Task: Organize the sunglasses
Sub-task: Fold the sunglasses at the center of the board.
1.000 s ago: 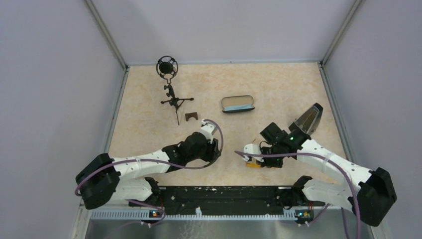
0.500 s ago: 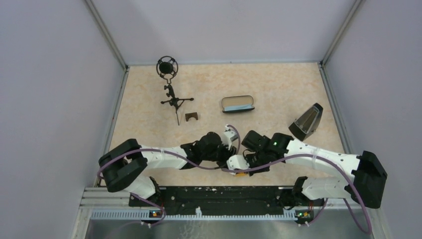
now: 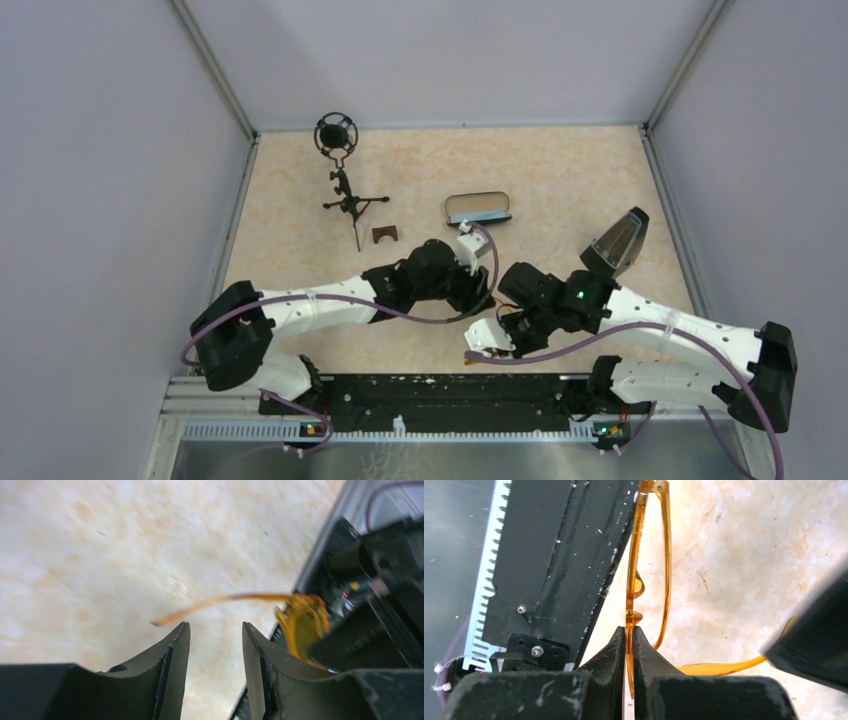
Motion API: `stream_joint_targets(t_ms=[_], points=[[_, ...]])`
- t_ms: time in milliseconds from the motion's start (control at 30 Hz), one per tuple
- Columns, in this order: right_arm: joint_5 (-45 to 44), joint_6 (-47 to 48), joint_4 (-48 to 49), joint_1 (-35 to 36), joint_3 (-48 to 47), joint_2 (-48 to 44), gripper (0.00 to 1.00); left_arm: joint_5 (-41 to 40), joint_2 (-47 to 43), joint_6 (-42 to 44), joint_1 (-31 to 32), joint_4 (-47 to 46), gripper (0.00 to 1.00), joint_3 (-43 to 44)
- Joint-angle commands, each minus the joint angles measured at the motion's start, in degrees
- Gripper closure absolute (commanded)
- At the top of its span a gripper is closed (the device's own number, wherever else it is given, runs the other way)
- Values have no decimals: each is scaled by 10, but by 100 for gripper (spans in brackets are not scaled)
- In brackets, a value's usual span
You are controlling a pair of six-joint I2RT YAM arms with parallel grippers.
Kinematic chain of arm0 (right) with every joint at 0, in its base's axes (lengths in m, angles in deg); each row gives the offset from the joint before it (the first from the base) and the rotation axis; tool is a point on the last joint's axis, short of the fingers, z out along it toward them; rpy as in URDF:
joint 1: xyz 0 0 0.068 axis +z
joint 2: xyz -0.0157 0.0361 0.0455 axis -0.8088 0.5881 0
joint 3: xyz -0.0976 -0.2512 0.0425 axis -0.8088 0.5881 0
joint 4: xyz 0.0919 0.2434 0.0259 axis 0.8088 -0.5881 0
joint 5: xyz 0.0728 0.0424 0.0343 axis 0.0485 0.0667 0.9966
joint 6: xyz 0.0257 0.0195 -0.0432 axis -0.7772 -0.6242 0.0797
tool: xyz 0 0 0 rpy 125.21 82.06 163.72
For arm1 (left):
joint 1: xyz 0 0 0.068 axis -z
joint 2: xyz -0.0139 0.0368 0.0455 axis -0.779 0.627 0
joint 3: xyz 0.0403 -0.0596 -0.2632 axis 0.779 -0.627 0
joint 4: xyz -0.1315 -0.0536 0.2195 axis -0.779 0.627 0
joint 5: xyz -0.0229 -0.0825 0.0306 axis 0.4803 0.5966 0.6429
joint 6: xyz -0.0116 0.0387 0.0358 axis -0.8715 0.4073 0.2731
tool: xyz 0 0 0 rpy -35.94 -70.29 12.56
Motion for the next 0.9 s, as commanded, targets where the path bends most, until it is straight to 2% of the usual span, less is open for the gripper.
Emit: stream_joint_targets(t_ms=[0, 200, 367, 467, 533, 700, 867], points=[[46, 32, -45, 16, -48, -23, 99, -81, 12, 61, -49, 60, 50, 81], [78, 35, -74, 30, -85, -29, 99, -68, 108, 79, -85, 103, 49, 165], [63, 35, -59, 33, -82, -31, 99, 54, 179, 122, -85, 171, 50, 229], [36, 31, -43, 33, -72, -29, 99, 151, 174, 130, -83, 178, 51, 218], [16, 27, -33, 33, -60, -27, 99, 186, 152, 131, -81, 169, 52, 188], [-21, 13, -2, 32, -34, -14, 99, 252, 88, 118, -81, 129, 55, 119], [-17, -12, 41, 19, -35, 7, 100, 286, 52, 83, -78, 83, 55, 72]])
